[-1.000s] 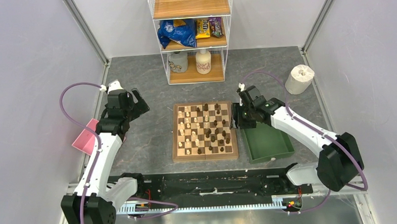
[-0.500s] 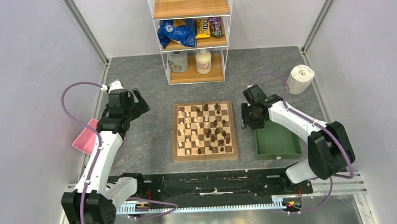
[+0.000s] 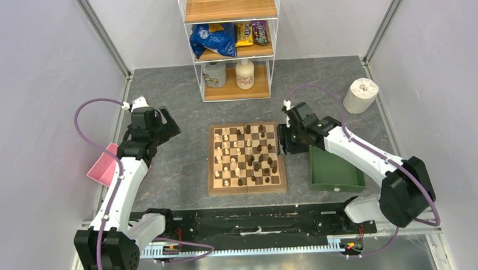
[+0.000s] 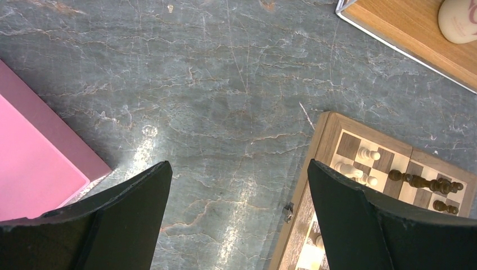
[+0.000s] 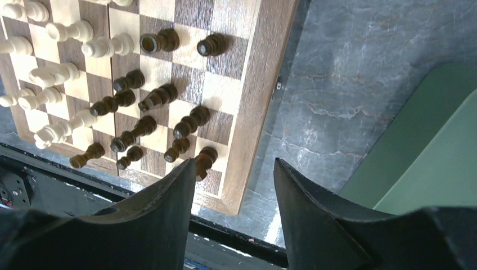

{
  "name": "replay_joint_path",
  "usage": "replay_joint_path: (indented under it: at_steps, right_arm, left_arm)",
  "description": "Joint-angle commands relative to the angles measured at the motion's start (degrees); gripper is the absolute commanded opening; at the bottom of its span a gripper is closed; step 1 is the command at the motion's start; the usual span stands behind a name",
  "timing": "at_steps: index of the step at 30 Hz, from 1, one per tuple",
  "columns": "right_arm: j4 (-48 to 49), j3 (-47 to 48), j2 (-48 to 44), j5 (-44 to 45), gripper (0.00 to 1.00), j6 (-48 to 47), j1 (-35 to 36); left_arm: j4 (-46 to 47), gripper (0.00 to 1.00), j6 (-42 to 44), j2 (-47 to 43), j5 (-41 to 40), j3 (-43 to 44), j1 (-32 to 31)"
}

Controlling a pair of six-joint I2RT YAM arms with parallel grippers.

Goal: Set up the chess pieces on the board

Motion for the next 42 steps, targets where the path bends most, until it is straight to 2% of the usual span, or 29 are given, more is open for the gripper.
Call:
replay_joint_path:
  at_steps: [1,4,9,14,18,25,30,42]
  right_arm:
    - [2.2,-2.7,-5.0,-0.7,0.61,3.0,1.1]
    - [3.0,-1.0,-4.7,1.5,0.61,3.6,1.1]
    - [3.9,7.4,1.3,3.3,0.61,2.8,1.1]
    - [4.4,17.3,9.5,2.1,0.61,0.5,1.3]
    - [0.7,27.1,18.4,2.9,0.62,-1.9,2.5]
    - [-0.8,35.8,28.2,4.8,0.65,-3.8,5.1]
    - [-1.0,39.8,32.6,4.8,0.64,-5.0,6.2]
    - [-3.9,46.3,39.9,7.8,0.57,-6.3,7.5]
  left_arm:
    - [2.3,0.97,1.7,0.7,-1.0,1.9,0.1]
    - [3.0,0.97,1.3,1.2,-0.6,1.9,0.1]
    - [3.4,0.97,1.0,1.4,-0.1,1.9,0.1]
    - [3.6,0.97,1.3,1.1,-1.2,1.9,0.0]
    - [3.3,0.97,1.8,1.3,-2.1,2.8,0.0]
    - [3.1,0.97,2.8,1.2,-4.1,3.2,0.1]
    - [2.7,0.97,3.2,1.5,-5.0,3.8,0.0]
    - [2.5,0.97,3.6,1.5,-6.0,3.8,0.1]
